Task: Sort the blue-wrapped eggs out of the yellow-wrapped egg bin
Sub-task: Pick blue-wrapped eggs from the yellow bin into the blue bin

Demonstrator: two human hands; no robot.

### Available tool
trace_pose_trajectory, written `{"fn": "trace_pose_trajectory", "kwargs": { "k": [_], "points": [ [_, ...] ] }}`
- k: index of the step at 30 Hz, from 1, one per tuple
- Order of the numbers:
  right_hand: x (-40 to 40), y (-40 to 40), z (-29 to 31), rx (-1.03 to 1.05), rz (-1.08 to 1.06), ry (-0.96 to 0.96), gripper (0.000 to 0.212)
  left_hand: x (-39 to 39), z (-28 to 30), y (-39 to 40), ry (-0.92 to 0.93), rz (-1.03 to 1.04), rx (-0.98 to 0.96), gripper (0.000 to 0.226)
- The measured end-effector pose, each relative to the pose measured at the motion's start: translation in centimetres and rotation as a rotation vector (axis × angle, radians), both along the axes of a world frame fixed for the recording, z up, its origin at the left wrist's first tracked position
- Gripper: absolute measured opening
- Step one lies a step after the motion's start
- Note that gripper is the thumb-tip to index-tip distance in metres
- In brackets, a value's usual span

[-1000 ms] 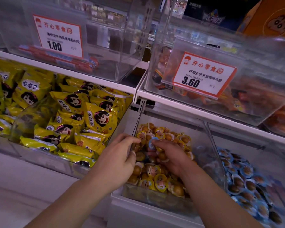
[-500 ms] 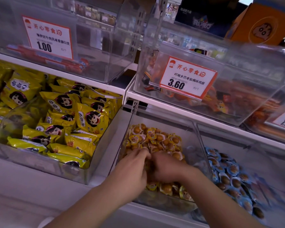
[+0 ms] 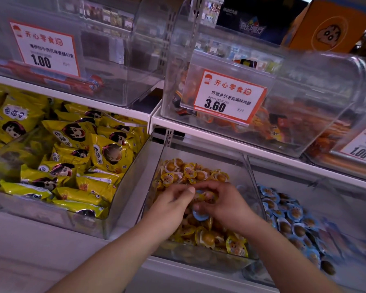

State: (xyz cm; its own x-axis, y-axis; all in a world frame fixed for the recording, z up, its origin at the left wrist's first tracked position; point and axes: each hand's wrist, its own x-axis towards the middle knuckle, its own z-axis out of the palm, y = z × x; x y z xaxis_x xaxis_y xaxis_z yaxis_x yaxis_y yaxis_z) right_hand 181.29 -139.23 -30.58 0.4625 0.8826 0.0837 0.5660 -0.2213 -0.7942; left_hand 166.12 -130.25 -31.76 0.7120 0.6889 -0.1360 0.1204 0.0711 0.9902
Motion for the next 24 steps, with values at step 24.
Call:
{"fn": "trace_pose_trajectory", "kwargs": {
  "k": [24],
  "points": [
    [-0.6,-1.7,1.8,-0.1,-0.136,-0.402,0.036,-4.5,4.4,3.2,-0.292,0.076,-0.082,0.021]
  ]
}}
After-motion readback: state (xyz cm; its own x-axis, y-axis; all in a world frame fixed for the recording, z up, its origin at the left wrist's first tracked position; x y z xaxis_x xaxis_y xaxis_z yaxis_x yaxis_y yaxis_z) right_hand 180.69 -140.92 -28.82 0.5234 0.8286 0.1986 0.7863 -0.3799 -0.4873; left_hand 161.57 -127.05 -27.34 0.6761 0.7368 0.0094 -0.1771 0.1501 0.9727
